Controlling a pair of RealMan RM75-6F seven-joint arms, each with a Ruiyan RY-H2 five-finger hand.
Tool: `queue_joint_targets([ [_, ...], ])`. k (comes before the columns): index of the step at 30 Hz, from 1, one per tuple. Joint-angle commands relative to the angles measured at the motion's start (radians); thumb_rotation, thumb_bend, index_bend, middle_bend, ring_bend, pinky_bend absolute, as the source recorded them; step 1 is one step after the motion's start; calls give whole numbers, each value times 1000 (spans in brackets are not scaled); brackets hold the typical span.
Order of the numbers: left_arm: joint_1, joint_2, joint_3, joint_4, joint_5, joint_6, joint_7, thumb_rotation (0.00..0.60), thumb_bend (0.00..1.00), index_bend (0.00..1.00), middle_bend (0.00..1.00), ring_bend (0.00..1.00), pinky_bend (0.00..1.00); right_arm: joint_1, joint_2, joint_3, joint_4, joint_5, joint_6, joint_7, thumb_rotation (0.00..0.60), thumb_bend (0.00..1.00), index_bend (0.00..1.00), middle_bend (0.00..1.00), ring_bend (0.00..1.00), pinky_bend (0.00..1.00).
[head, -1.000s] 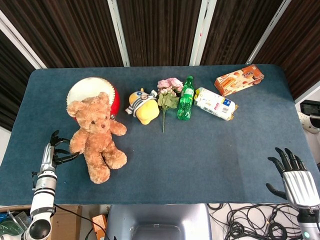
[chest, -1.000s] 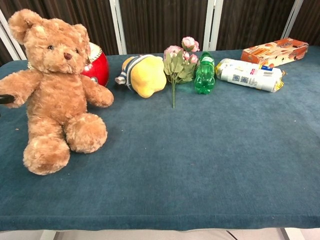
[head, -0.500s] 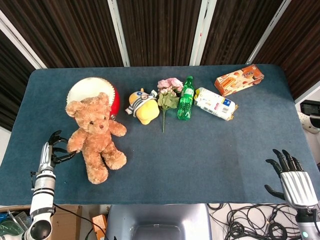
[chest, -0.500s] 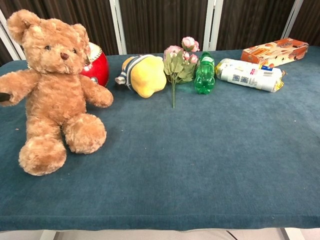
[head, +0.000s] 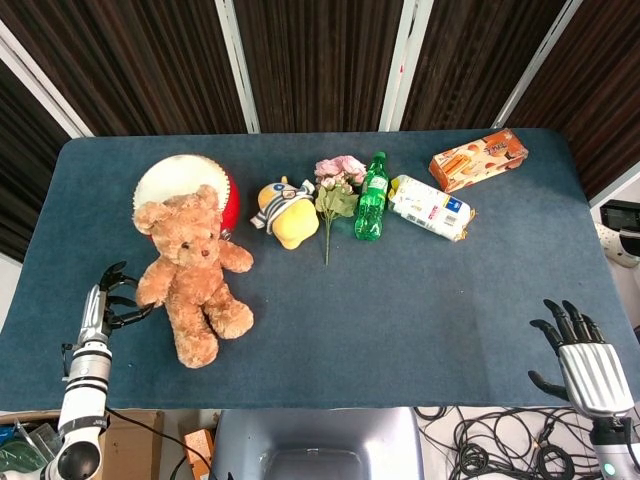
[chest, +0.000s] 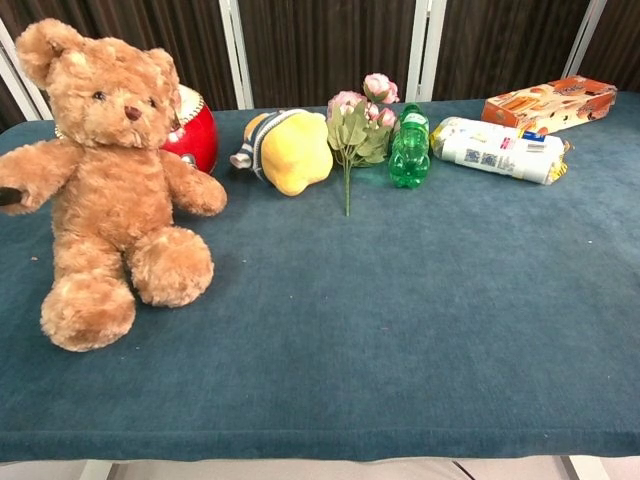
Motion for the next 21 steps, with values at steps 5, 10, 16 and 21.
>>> queue_joint_targets([
  [5, 0, 15, -19, -18, 19, -11, -29, 600, 427, 620, 120, 118, 473, 0, -2, 2, 0, 2, 1, 0, 600, 34, 303, 77, 26, 176],
  [10, 6, 8, -10, -24, 41, 22, -20, 600, 428, 620, 121, 118, 473, -2, -2, 1, -1, 1, 3, 1, 600, 34, 303, 77, 26, 177],
  [16, 5, 4, -10, 7, -10, -33, -50, 600, 427, 619, 121, 118, 475, -2, 1, 1, -4, 1, 2, 6, 600, 34, 303, 77, 26, 179],
  [21, 5, 14, -17, -11, 23, -17, -50, 600, 424, 617, 122, 118, 477, -3, 3, 3, -7, 2, 4, 10, 600, 34, 303, 77, 26, 181],
])
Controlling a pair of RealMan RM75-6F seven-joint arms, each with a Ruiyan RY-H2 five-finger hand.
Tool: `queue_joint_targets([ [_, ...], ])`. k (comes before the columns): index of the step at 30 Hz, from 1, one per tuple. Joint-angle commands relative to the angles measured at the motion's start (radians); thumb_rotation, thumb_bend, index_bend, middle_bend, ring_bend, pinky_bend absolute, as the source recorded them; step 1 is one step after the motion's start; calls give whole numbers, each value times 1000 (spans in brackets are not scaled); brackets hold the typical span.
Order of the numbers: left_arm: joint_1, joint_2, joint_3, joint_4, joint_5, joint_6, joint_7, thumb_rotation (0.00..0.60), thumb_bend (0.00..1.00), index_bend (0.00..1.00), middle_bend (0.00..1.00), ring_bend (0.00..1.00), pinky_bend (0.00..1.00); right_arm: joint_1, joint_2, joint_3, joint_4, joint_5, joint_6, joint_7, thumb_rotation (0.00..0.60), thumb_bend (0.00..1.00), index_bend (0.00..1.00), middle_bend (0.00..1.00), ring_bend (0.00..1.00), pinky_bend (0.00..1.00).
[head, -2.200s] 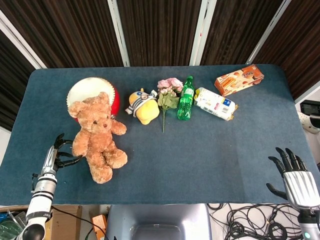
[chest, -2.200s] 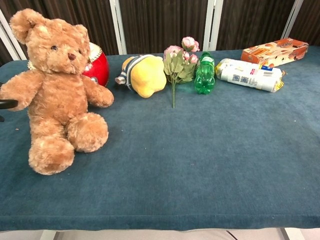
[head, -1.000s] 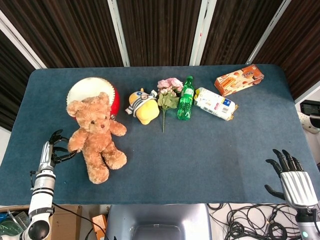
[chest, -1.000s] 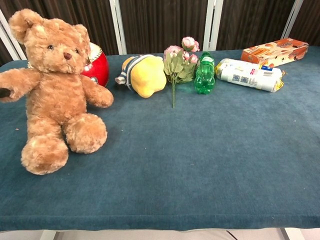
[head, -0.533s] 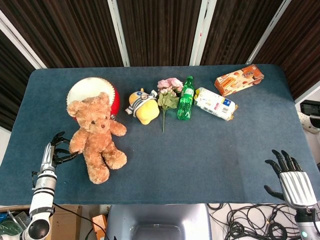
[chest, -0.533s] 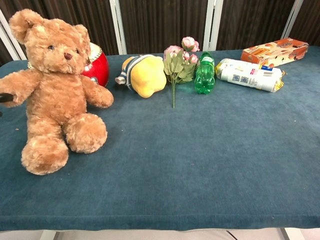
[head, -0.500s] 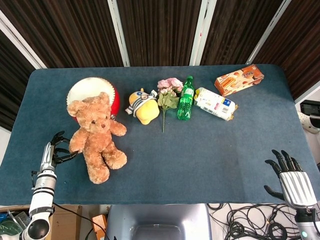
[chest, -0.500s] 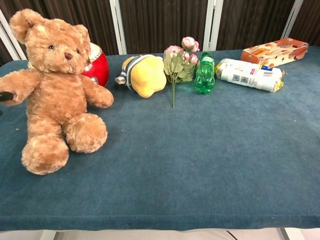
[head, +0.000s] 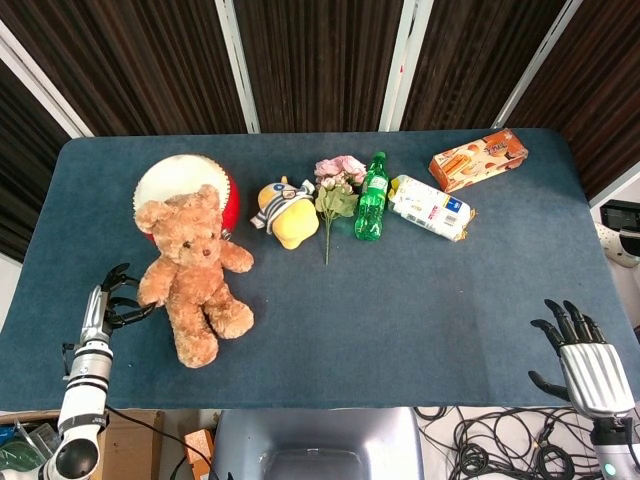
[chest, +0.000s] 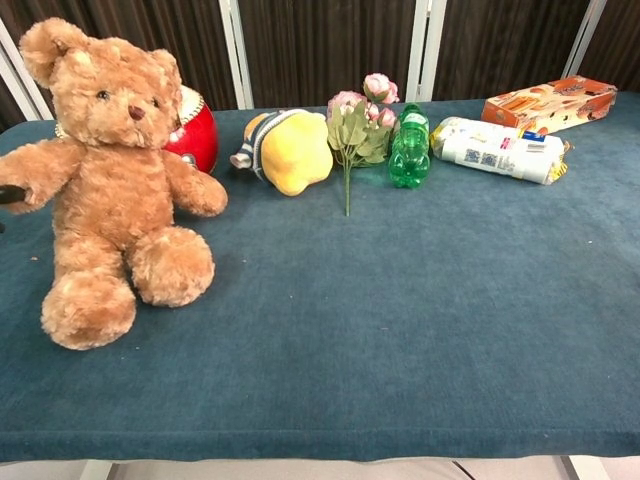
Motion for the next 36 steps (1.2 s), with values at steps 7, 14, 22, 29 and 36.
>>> queue_joint_targets([
  [7, 20, 22, 8, -48, 86, 26, -29, 600, 420, 537, 53, 102, 478, 0, 5, -1, -6, 4, -5, 3, 600, 35, 301, 76, 26, 188],
  [14, 52, 115, 43, -68, 188, -88, -124, 600, 399, 268, 0, 24, 479, -1, 3, 1, -5, 4, -2, 3, 600, 34, 291, 66, 26, 189],
  [22, 104, 217, 127, -3, 467, -28, -116, 600, 341, 13, 0, 0, 469, 0, -1, 3, -2, 8, -3, -1, 600, 34, 282, 65, 26, 189],
  [29, 181, 298, 204, 45, 629, 119, -29, 600, 338, 0, 0, 0, 447, -3, -1, 8, -3, 2, 12, 11, 600, 34, 275, 65, 26, 189],
  [36, 252, 250, 307, 251, 926, 383, 265, 600, 320, 52, 0, 0, 383, -14, 11, 2, -8, -4, 25, -20, 600, 35, 250, 57, 26, 189],
])
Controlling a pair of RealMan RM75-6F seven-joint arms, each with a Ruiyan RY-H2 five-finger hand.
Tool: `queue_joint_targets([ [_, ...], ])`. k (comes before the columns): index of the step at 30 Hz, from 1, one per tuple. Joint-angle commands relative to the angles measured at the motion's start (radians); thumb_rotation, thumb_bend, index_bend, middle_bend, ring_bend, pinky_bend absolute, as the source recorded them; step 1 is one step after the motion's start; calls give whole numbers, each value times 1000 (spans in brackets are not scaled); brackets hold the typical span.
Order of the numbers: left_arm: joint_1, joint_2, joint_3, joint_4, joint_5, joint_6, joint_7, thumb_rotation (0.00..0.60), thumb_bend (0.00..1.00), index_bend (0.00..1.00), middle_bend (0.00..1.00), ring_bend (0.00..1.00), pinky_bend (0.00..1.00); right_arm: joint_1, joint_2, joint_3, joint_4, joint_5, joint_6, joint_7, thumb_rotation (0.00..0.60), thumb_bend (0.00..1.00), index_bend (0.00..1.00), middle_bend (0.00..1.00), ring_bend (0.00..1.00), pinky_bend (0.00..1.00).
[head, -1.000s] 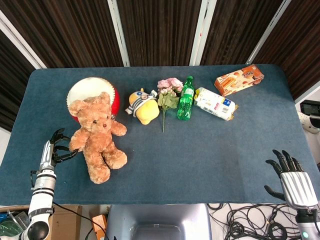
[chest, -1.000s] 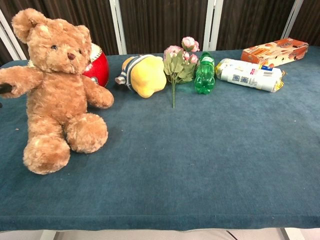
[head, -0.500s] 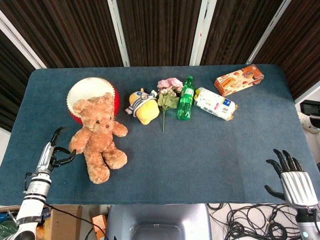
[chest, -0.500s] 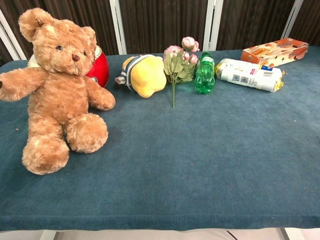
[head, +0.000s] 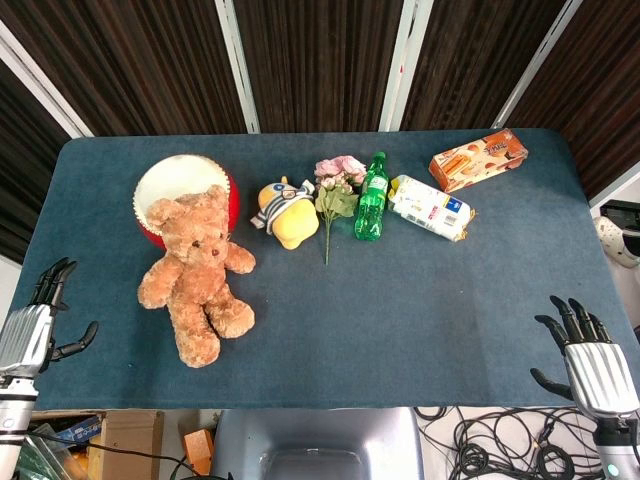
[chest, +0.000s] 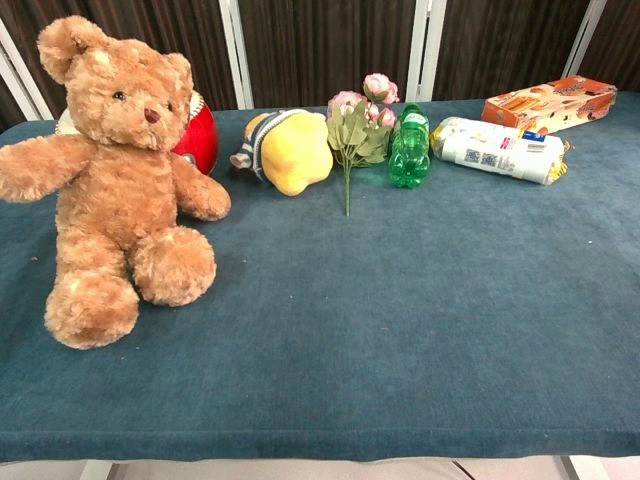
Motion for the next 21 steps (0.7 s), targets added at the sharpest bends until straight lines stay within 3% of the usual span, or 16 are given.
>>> queue_joint_targets([
  [1, 60, -37, 89, 187, 204, 174, 201, 600, 319, 74, 0, 0, 369, -9, 14, -6, -10, 7, 1, -48, 600, 35, 235, 49, 26, 189],
  [4, 85, -45, 116, 212, 213, 193, 264, 600, 316, 109, 1, 12, 356, -18, 21, -6, -30, 23, 5, -101, 600, 34, 187, 31, 26, 189],
  [12, 104, -22, 133, 128, 136, 147, 441, 600, 316, 153, 84, 61, 336, -23, 23, 0, -67, 66, -7, -158, 600, 34, 125, 25, 26, 190],
  [21, 92, -6, 135, 70, 103, 118, 474, 600, 314, 159, 137, 79, 328, -21, 23, 4, -74, 81, -16, -156, 600, 34, 122, 25, 26, 191],
])
